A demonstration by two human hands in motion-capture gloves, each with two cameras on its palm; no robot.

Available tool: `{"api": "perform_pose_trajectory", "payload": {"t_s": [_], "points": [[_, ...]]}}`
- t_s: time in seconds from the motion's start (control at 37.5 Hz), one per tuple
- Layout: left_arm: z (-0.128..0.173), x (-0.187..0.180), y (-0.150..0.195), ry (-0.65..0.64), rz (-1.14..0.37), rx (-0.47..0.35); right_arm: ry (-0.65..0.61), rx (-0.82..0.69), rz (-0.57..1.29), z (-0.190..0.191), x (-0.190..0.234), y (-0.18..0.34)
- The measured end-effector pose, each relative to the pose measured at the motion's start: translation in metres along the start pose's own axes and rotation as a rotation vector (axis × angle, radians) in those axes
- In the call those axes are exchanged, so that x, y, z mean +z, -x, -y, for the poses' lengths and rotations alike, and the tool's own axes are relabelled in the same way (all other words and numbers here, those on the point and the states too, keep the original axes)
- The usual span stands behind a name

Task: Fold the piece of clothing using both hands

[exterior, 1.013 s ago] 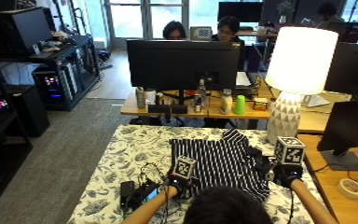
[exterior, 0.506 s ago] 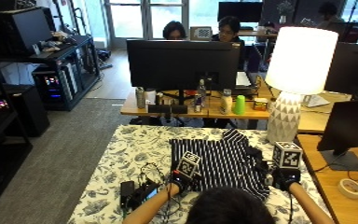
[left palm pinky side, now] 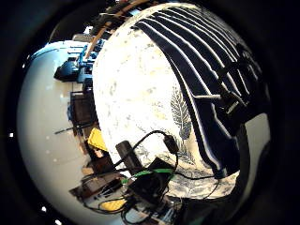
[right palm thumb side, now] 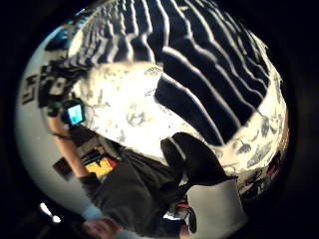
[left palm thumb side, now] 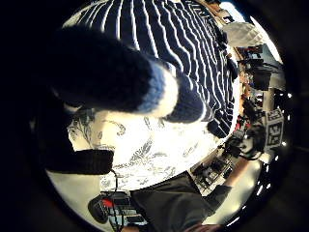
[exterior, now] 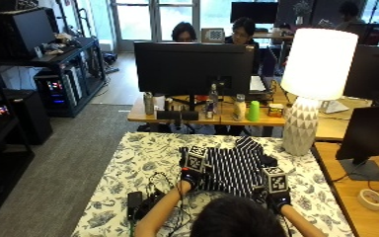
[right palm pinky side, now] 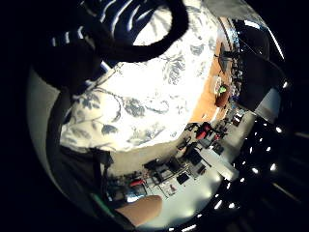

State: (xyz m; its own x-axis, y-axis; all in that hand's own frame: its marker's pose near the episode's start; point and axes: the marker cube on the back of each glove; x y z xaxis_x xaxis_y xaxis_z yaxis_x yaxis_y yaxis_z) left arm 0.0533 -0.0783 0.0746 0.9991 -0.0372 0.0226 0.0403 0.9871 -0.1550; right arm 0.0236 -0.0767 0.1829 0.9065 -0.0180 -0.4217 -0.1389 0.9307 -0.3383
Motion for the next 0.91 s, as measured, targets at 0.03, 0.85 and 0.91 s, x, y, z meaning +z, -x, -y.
{"api": "perform_pose_trajectory", "payload": {"t_s": [0.03,0.85,0.91], "points": [[-0.002,-0.003,-0.002,0.031,-0.015,0.03,-0.033,-0.032,-0.012,0.016,0.009,0.001],[-0.019,-0.005,0.009,0.045,0.202,0.146,-0.283,-0.077,-0.222,0.053,-0.009,-0.017],[-0.01,0.005,0.01,-0.017,0.265,0.143,-0.283,-0.084,-0.249,0.048,-0.011,-0.017]]}}
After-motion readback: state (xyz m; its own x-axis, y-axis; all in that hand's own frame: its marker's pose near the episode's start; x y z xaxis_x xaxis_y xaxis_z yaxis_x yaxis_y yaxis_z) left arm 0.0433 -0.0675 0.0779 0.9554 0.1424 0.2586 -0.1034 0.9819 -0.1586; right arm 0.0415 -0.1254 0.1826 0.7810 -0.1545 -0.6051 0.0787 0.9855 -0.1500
